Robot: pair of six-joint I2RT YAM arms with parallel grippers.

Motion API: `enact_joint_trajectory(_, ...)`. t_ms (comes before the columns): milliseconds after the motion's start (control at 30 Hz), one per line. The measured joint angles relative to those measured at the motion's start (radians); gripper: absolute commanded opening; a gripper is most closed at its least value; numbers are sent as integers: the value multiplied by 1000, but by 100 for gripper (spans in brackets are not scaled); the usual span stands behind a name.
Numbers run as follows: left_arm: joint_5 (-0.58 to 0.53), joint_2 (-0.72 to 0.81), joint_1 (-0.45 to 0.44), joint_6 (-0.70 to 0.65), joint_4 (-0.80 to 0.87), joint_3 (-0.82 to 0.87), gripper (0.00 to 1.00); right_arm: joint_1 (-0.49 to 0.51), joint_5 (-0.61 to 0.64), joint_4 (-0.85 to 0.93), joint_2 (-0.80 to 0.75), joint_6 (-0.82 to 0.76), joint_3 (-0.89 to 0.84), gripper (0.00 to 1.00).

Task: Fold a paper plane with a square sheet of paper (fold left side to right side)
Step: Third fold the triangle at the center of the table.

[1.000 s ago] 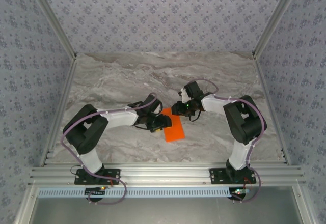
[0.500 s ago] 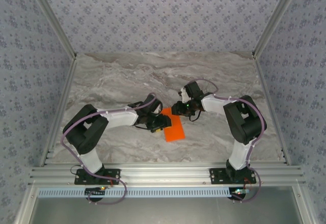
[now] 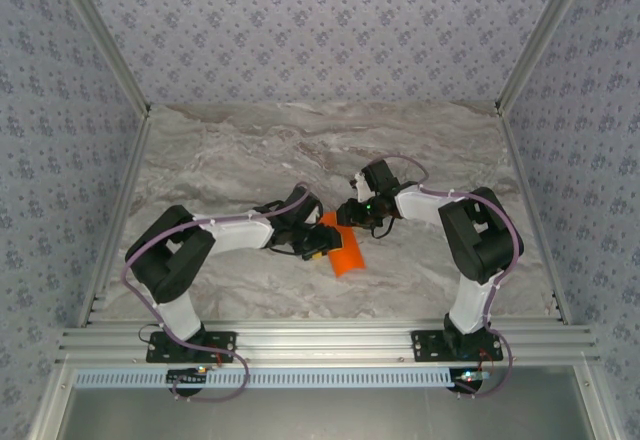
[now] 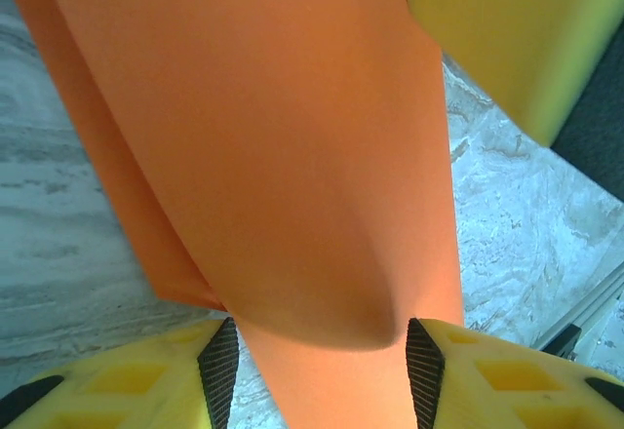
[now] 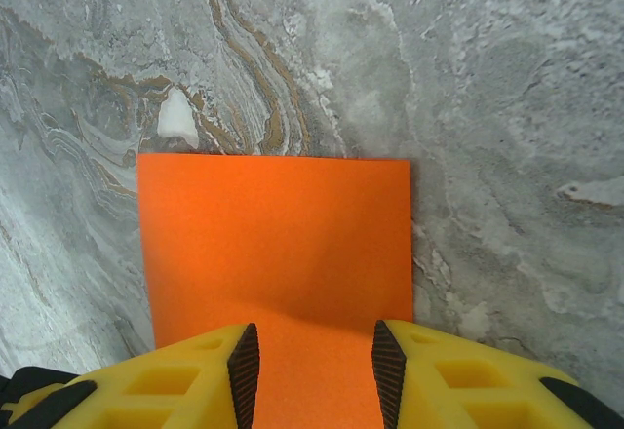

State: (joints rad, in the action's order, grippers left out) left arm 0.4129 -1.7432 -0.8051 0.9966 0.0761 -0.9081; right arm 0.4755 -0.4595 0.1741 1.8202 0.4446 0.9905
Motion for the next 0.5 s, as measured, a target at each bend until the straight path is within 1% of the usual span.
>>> enact_joint_trajectory(233,-2,2,0,11,-5,2,52,0,0,-2,0,0,-1,40)
enact_joint_trajectory(500,-2,71,0,35,-21,29,53,0,-1,-2,0,0,-1,40)
